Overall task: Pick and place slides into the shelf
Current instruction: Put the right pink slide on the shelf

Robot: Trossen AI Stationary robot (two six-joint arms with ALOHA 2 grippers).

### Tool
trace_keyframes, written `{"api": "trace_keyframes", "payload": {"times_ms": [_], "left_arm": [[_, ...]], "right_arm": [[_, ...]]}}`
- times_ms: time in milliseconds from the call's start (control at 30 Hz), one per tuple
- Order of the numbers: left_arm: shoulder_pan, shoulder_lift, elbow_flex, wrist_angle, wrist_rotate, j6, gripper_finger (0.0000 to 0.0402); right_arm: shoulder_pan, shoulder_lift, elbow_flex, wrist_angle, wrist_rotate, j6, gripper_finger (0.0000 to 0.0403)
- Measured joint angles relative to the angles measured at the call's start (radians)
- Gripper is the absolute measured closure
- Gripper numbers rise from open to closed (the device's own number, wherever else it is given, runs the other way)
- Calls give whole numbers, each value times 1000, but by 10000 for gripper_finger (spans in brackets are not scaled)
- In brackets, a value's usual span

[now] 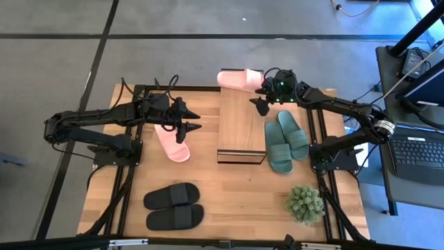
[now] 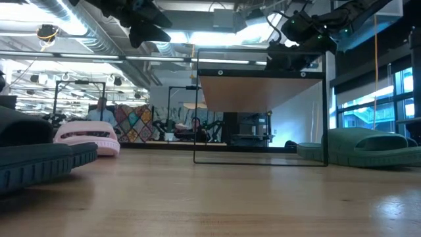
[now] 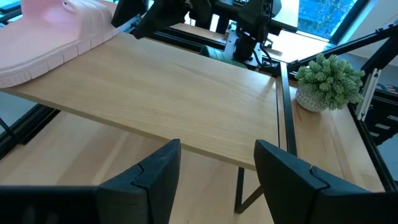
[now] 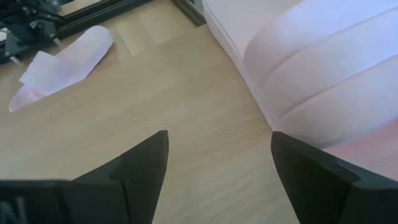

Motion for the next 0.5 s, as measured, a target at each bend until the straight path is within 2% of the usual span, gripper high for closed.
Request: {"api": "trace_keyframes", "payload": {"times_ms": [133, 300, 500], "left_arm": [[0, 0, 0, 0, 0, 0, 205], [0, 0, 0, 0, 0, 0, 205], [0, 0, 0, 0, 0, 0, 205]], "right_arm": [[0, 0, 0, 8, 7, -2, 120], [0, 0, 0, 36, 75, -2, 120], [-1, 0, 0, 49, 77, -2, 120]]}}
